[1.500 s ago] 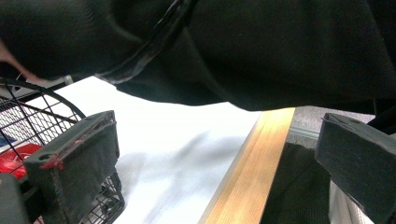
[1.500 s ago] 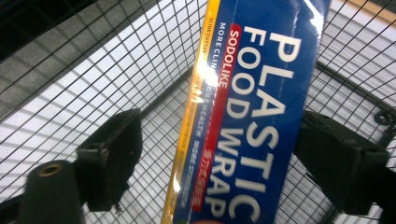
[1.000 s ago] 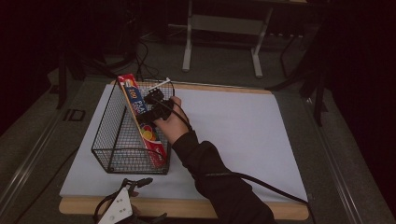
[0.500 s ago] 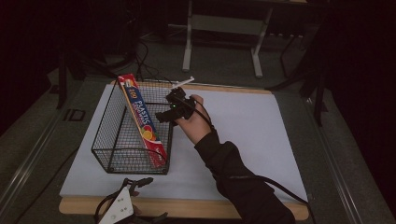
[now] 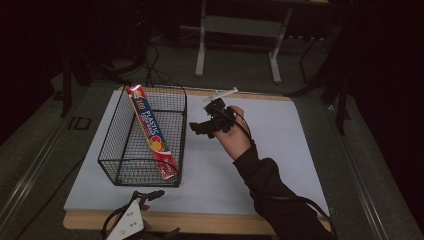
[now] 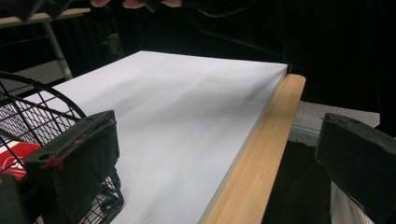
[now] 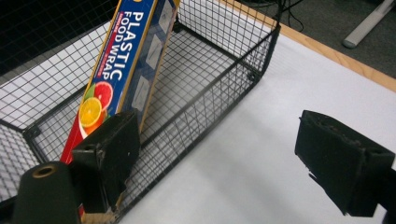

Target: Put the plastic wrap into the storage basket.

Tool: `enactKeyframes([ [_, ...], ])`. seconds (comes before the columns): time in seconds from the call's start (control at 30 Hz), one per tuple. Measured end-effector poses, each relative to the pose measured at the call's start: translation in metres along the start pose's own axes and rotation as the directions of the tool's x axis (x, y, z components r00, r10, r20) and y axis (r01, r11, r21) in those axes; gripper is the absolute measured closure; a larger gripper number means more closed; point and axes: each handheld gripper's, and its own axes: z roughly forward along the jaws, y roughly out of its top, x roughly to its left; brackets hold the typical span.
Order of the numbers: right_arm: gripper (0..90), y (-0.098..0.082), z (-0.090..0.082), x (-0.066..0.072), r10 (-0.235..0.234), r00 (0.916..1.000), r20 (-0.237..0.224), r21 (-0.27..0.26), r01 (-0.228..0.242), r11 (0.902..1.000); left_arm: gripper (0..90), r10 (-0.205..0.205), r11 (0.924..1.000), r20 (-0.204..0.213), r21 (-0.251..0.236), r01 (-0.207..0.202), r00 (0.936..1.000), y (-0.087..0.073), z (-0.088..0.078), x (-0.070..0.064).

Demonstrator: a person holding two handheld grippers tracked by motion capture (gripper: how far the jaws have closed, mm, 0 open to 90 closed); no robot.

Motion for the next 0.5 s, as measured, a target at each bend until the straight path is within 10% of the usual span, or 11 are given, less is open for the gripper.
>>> enactKeyframes([
  [0.5,13.9,-0.066,-0.01,-0.035,0.006,1.0,-0.002,0.004,-0.006,1.0,0.1,0.003,1.0,0.002,0.002,-0.003,1.0,0.0,0.001,-0.001],
])
